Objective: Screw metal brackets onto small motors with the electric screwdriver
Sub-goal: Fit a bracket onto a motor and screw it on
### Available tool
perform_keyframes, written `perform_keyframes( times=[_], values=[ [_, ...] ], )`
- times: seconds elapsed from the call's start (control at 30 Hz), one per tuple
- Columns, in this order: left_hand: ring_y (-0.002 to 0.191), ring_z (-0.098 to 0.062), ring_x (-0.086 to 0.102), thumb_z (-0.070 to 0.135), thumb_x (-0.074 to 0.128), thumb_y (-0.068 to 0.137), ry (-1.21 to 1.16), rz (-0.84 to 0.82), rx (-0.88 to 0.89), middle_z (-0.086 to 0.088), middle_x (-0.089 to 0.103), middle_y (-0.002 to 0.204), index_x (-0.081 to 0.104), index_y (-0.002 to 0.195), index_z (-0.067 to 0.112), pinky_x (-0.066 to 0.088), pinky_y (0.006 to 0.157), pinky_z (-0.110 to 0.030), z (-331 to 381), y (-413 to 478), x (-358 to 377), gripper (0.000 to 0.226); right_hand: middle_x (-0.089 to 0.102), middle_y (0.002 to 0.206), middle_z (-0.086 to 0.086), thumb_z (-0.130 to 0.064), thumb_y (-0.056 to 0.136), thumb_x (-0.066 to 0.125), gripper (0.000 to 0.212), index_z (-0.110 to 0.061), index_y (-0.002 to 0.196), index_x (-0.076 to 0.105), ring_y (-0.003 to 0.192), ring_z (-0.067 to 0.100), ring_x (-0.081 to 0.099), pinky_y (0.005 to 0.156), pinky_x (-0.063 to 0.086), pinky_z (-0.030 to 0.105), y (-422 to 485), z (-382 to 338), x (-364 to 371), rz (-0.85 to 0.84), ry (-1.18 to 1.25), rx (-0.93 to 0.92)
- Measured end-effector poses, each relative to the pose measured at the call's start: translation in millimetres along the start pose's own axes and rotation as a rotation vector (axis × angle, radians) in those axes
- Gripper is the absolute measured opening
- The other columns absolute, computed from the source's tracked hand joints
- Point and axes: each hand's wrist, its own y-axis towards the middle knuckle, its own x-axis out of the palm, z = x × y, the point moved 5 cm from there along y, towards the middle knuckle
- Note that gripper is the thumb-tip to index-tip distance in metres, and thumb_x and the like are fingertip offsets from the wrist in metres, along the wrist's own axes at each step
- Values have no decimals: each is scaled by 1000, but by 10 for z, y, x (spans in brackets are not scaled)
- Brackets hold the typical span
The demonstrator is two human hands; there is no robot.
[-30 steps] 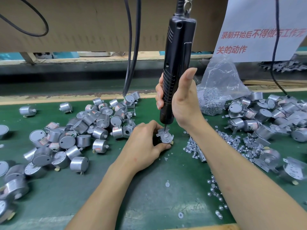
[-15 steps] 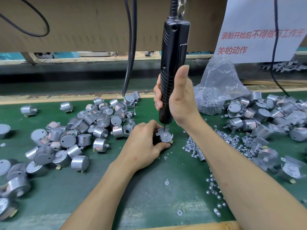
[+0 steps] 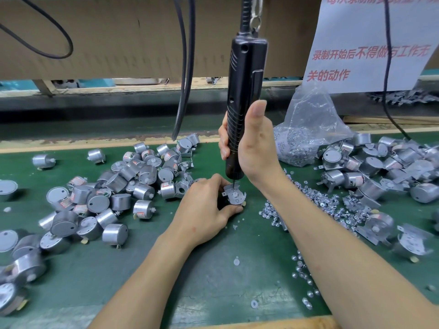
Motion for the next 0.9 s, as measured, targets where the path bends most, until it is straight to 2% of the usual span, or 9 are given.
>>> perform_keyframes(
  times=[0.13, 0.27, 0.43, 0.53, 0.6, 0.67, 0.77, 0.8, 0.9],
  values=[
    [93, -18, 55, 49, 77, 78, 24, -12, -17, 10, 57, 89, 56, 108, 23, 48, 79, -37, -3, 1, 8, 44, 54, 58, -4, -95, 70, 37, 90, -6, 76, 52, 45, 17, 49, 48, 44, 32, -4, 6, -1, 21, -33, 0],
    [95, -21, 57, 53, 73, 80, 78, -15, -26, 4, 63, 98, 55, 111, 23, 48, 78, -38, 16, -2, 15, 47, 60, 57, -3, -91, 65, 57, 95, 1, 85, 56, 48, 16, 58, 56, 50, 28, 43, -41, 15, -71, -79, 2],
    [102, -19, 57, 49, 74, 80, 45, -39, -51, 7, 65, 104, 57, 112, 23, 48, 84, -39, 35, -1, 7, 45, 67, 67, -1, -54, 85, 74, 42, -14, 82, 61, 58, 19, 67, 63, 54, 28, 48, -111, -122, -99, -229, 19],
    [103, -15, 59, 46, 77, 78, 8, -22, -69, 11, 67, 104, 61, 112, 26, 48, 87, -36, 62, -63, -29, 42, 72, 75, 4, -54, 88, 69, 41, -14, 85, 62, 70, 19, 69, 70, 56, 35, -71, -117, -203, -52, -481, 74],
    [103, -9, 60, 45, 78, 76, -26, 23, -68, 16, 68, 103, 63, 110, 30, 48, 87, -32, 92, -141, -86, 40, 70, 76, -2, -55, 89, 69, 37, -19, 85, 62, 72, 11, 67, 70, 53, 33, -211, -107, -290, -7, -654, 147],
    [102, -3, 59, 44, 79, 76, -58, 78, -63, 20, 67, 101, 64, 108, 32, 47, 88, -30, 135, -216, -164, 37, 71, 88, -13, -49, 91, 70, 21, -29, 96, 65, 85, 2, 66, 77, 50, 23, -401, -150, -372, 72, -731, 202],
    [99, 0, 60, 38, 81, 75, -102, 150, -33, 23, 68, 100, 66, 106, 33, 49, 90, -32, 237, -280, -305, 34, 71, 113, -13, -42, 96, 66, 36, -24, 127, 65, 107, 5, 65, 96, 50, 26, -663, -195, -436, 128, -796, 294],
    [97, 0, 61, 35, 81, 75, -121, 181, -17, 24, 68, 98, 67, 105, 32, 50, 89, -32, 285, -286, -359, 34, 72, 116, -10, -41, 97, 65, 40, -23, 133, 63, 106, 6, 66, 96, 52, 27, -730, -204, -441, 104, -778, 344],
    [97, 0, 61, 31, 81, 75, -161, 264, 17, 25, 67, 99, 66, 106, 33, 50, 87, -31, 440, -269, -461, 34, 76, 113, -4, -35, 100, 64, 49, -18, 145, 53, 97, 2, 72, 83, 52, 13, -886, -192, -427, -50, -547, 560]
  ],
)
